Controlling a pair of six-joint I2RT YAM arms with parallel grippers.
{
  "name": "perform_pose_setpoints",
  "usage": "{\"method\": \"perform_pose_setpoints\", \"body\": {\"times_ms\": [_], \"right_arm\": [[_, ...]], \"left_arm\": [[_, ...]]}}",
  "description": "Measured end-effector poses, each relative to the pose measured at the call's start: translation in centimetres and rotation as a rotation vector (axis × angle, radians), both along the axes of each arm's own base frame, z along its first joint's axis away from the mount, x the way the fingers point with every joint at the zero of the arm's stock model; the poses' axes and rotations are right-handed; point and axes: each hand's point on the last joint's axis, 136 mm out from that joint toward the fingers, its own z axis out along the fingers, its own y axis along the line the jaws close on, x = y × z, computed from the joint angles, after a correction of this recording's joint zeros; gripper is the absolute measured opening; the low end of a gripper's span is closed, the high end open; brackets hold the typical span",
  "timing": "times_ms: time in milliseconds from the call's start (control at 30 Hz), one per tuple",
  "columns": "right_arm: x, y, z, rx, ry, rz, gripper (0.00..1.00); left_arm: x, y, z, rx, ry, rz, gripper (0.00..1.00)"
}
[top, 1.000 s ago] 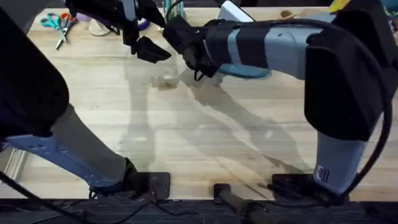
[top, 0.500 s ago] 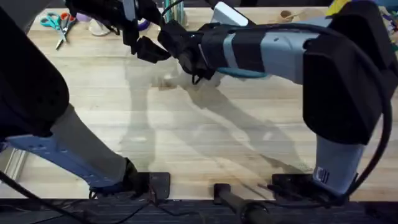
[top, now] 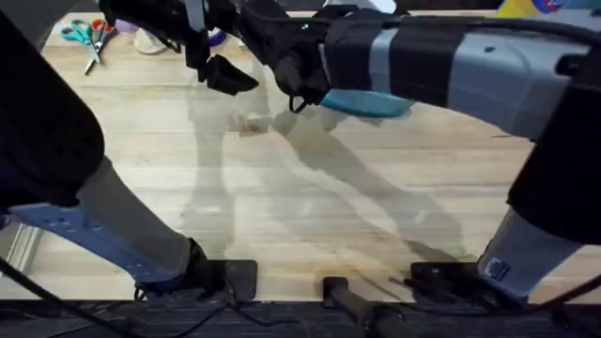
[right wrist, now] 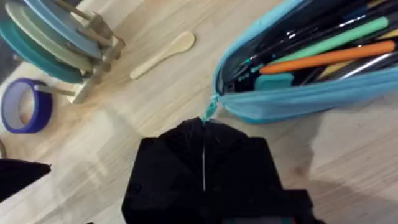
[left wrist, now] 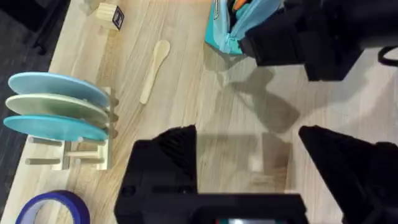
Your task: Unzip the bag, pick up the pens from the table one at a time and place them inside, then zip the bag closed.
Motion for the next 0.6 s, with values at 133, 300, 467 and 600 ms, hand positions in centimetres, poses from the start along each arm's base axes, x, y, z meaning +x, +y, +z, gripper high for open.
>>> {"method": "perform_pose_setpoints", "body": {"times_ms": [133, 300, 467, 600], "right_arm": [[0.03, -0.08, 0.47, 0.005, -0.008, -0.002, 0.030], [0.05, -0.13, 0.60, 0.002, -0.011, -0.001, 0.029], [0.06, -0.14, 0.60, -0.009, -0.009, 0.009, 0.030], [0.08, -0.18, 0.64, -0.013, -0.011, 0.009, 0.030]], "left_arm": [[0.00, 0.00, 0.00, 0.000, 0.000, 0.000, 0.996], [0.00, 0.00, 0.00, 0.000, 0.000, 0.000, 0.995], [0.00, 0.00, 0.00, 0.000, 0.000, 0.000, 0.995], [0.00, 0.00, 0.00, 0.000, 0.000, 0.000, 0.995]]}}
